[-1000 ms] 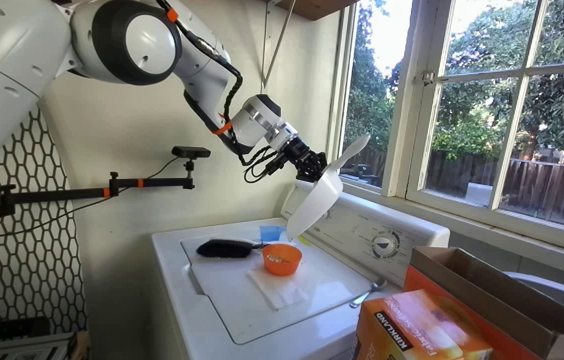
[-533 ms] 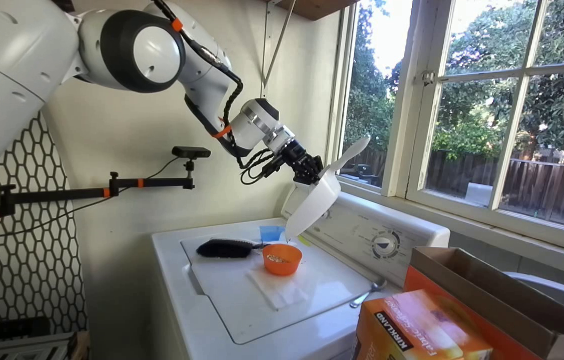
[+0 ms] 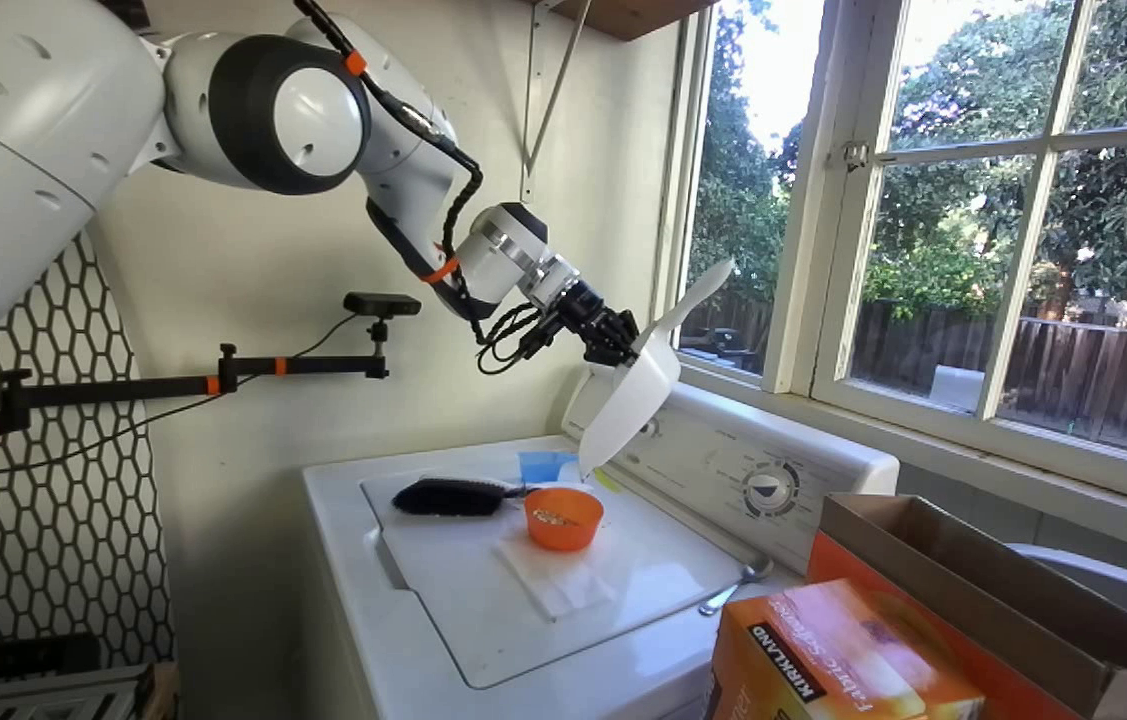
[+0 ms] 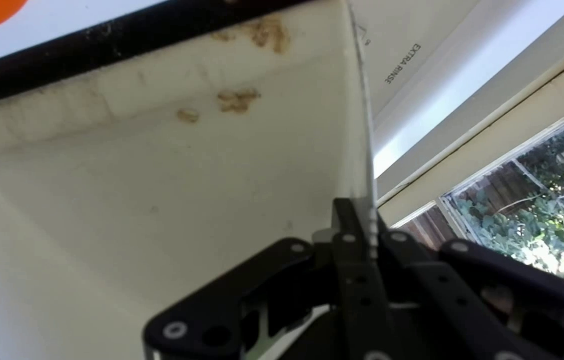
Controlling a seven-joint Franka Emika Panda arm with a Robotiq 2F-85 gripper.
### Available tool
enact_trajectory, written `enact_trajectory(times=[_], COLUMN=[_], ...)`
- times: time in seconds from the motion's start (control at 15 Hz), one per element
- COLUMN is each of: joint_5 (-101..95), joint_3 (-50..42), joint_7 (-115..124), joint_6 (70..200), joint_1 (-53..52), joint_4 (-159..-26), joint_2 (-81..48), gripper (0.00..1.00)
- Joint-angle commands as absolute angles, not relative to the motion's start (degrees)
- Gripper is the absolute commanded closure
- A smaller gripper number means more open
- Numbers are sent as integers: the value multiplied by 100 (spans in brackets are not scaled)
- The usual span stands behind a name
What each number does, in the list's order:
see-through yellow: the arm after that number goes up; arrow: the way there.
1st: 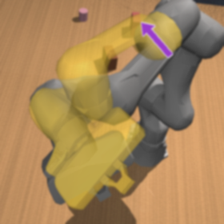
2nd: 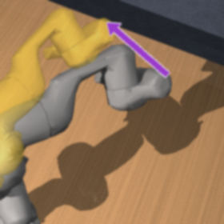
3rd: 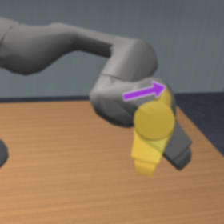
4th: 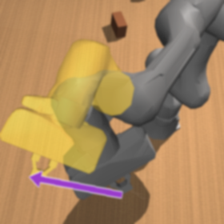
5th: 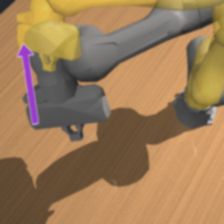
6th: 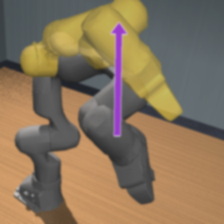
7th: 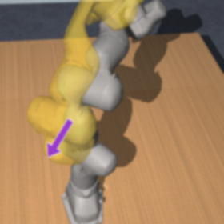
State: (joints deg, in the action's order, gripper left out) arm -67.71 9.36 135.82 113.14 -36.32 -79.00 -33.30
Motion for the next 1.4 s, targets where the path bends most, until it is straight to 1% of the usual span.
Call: enact_trajectory(times=[0.0, 0.6, 1.0, 1.33], joint_5=[-7005, -7262, -7448, -7638], joint_3=[910, 887, 720, 644], joint_7=[13621, 14003, 15318, 15955], joint_6=[11207, 11092, 11003, 10496], joint_1=[-3743, -3864, -4036, -4182], joint_4=[-7678, -7711, -8117, -8440], joint_2=[-3482, -3449, -3194, -3001], gripper=[99, 99, 99, 99])
